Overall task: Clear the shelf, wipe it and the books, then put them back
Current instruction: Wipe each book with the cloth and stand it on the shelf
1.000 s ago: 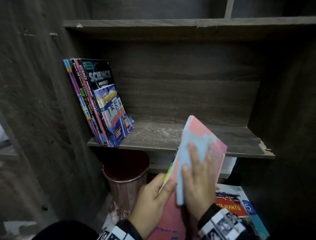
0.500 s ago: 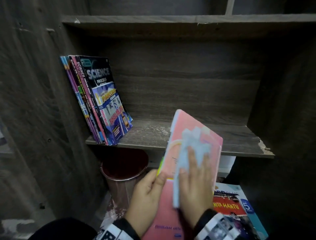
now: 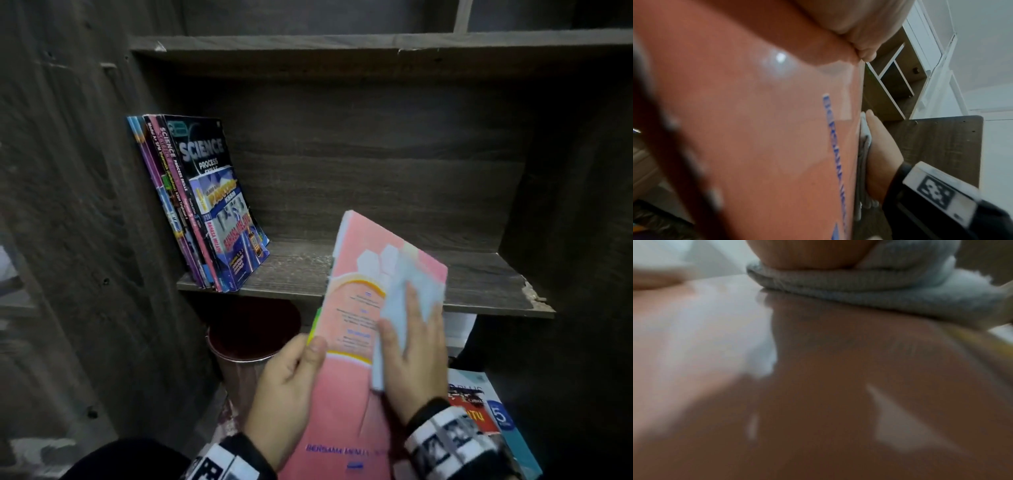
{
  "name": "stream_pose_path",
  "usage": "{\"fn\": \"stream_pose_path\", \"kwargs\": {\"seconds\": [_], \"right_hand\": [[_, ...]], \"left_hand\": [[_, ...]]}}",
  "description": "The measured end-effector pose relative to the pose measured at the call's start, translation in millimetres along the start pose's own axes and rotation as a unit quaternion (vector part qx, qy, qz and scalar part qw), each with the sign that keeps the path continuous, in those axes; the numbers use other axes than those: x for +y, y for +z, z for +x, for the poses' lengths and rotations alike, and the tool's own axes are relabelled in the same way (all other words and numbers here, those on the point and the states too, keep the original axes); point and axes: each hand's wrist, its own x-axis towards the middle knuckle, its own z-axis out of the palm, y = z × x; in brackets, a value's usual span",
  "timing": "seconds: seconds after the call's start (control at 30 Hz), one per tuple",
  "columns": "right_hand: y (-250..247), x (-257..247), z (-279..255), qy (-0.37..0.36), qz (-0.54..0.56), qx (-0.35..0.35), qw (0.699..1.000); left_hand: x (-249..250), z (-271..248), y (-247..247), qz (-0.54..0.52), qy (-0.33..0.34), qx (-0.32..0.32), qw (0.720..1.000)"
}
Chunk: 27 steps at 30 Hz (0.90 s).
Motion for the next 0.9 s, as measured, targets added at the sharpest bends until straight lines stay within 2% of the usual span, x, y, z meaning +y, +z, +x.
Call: {"fn": "stream_pose_path", "kwargs": {"seconds": [0.07,0.13,0.2,0.27,0.37,0.43,0.5,0.57,0.6,0.63,0.67,0.7,0.83,0.9], "right_hand": [[-18.2,4.3,20.4,0.11,0.042,0.024,0.993],[-31.2,3.2,31.6,0.194,0.115,0.044,0.973],[-34.6,-4.0,32.5,0.229,0.219,0.062,0.946],[-29.1,-9.4,26.7,0.227,0.303,0.039,0.925],[-11.6,-5.7,8.6,0.195,0.322,-0.04,0.926],[-3.5,-0.5,-2.5,0.203,0.336,-0.094,0.915],[-6.0,2.2,-5.5,0.242,0.385,-0.175,0.873],[-18.8,1.4,-1.1,0.268,0.441,-0.311,0.798],[-25.6,-0.6,1.6,0.26,0.45,-0.375,0.767],[-31.9,-5.3,3.8,0.239,0.448,-0.419,0.753],[-36.2,-10.9,5.1,0.215,0.442,-0.433,0.756],[-38.8,-17.8,4.2,0.191,0.438,-0.419,0.772],[-36.6,-46.6,-12.4,0.149,0.437,-0.276,0.843],[-28.6,-52.2,-11.3,0.134,0.419,-0.191,0.877]], "left_hand": [[0.0,-3.1,-0.8,0.018,0.003,-0.018,1.0],[2.8,-2.4,-1.5,0.006,0.006,-0.019,1.0],[6.3,1.9,-4.1,-0.006,0.024,-0.008,1.0],[8.8,9.0,-10.0,-0.012,0.049,0.019,0.999],[11.3,23.0,-26.3,-0.059,0.049,0.096,0.992],[16.5,33.8,-42.1,-0.085,0.045,0.134,0.986],[20.1,45.2,-59.6,-0.086,0.046,0.147,0.984],[18.3,56.5,-74.6,-0.105,0.029,0.138,0.984],[16.8,62.1,-79.4,-0.12,0.017,0.127,0.984],[14.8,67.8,-81.8,-0.122,0.013,0.116,0.986],[12.8,73.7,-82.0,-0.106,0.015,0.106,0.989],[10.3,79.1,-81.7,-0.08,0.022,0.094,0.992],[5.8,103.7,-83.6,0.039,0.054,0.04,0.997],[-0.9,118.5,-92.8,0.096,0.065,0.042,0.992]]}}
